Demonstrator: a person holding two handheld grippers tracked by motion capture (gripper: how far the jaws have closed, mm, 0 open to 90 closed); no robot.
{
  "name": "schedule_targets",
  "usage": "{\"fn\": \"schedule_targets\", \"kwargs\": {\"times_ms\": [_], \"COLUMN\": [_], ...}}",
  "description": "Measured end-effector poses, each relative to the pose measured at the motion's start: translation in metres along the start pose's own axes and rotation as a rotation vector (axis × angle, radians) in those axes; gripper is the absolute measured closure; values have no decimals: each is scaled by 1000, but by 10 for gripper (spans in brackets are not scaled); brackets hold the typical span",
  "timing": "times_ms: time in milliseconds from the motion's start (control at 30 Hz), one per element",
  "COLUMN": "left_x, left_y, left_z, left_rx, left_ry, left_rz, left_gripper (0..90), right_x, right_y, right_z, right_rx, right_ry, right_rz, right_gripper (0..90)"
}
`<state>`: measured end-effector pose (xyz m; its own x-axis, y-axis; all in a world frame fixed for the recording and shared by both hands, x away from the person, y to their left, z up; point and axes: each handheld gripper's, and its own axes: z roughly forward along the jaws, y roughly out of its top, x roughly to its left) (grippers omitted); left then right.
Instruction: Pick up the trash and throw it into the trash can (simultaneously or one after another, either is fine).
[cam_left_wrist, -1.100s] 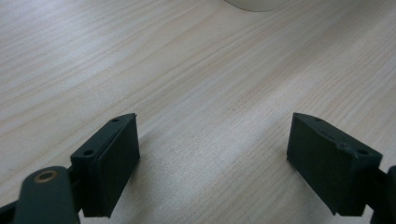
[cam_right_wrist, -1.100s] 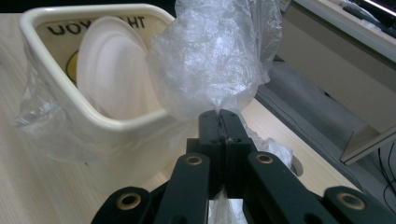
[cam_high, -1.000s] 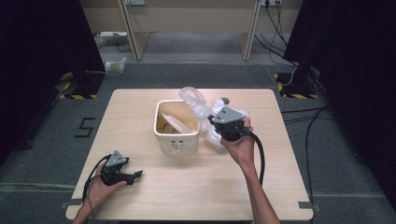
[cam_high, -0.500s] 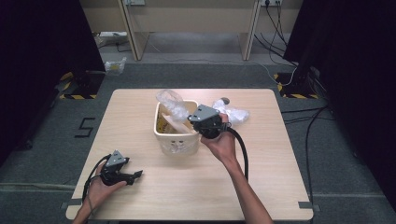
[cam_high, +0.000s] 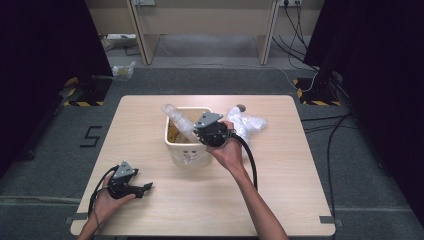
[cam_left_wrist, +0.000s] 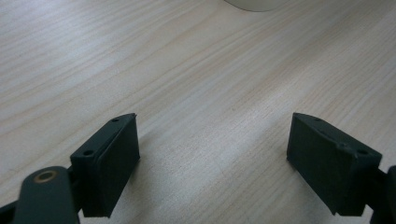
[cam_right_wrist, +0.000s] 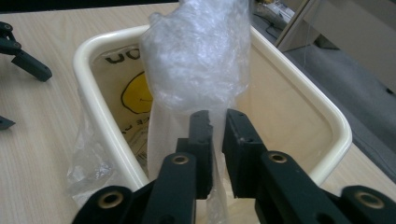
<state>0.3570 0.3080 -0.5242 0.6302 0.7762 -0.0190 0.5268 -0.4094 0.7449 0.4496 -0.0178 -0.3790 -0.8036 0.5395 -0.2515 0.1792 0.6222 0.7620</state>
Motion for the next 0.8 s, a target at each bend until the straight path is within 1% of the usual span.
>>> {"fn": "schedule_targets", "kwargs": {"times_ms": [67, 133, 233, 267, 300, 333, 367, 400, 433, 500, 567, 700, 733, 800], "left_x": [0, 0, 0, 0, 0, 0, 0, 0, 0, 0, 0, 0, 0, 0], "left_y": [0, 0, 0, 0, 0, 0, 0, 0, 0, 0, 0, 0, 0, 0], "left_z": [0, 0, 0, 0, 0, 0, 0, 0, 0, 0, 0, 0, 0, 0], "left_rx": [-2, -2, -2, -2, -2, -2, -2, -2, -2, -2, -2, -2, -2, -2], "left_ry": [1, 2, 1, 1, 1, 1, 1, 1, 1, 1, 1, 1, 2, 1], "left_rz": [0, -1, 0, 0, 0, 0, 0, 0, 0, 0, -1, -1, -1, 0], "left_gripper": [160, 161, 161, 161, 161, 160, 161, 161, 161, 161, 161, 161, 161, 160], "right_x": [-1, -3, -5, -6, -7, -7, -9, -9, -10, -12, -14, -18, -19, -22], "right_y": [-1, -2, -3, -3, -3, -3, -3, -4, -4, -5, -6, -8, -8, -10], "right_z": [1, 0, -3, -5, -7, -9, -10, -11, -12, -16, -18, -26, -28, -33], "right_rx": [4, 4, -10, -10, -19, -19, -27, -27, -34, -43, -55, -71, -78, -90], "right_ry": [-8, -21, -38, -38, -44, -47, -52, -53, -58, -72, -74, -87, -95, -106], "right_rz": [17, 19, 28, 37, 34, 45, 37, 47, 44, 58, 75, 92, 94, 114], "right_gripper": [725, 700, 663, 657, 652, 652, 652, 648, 640, 618, 604, 600, 588, 561]}}
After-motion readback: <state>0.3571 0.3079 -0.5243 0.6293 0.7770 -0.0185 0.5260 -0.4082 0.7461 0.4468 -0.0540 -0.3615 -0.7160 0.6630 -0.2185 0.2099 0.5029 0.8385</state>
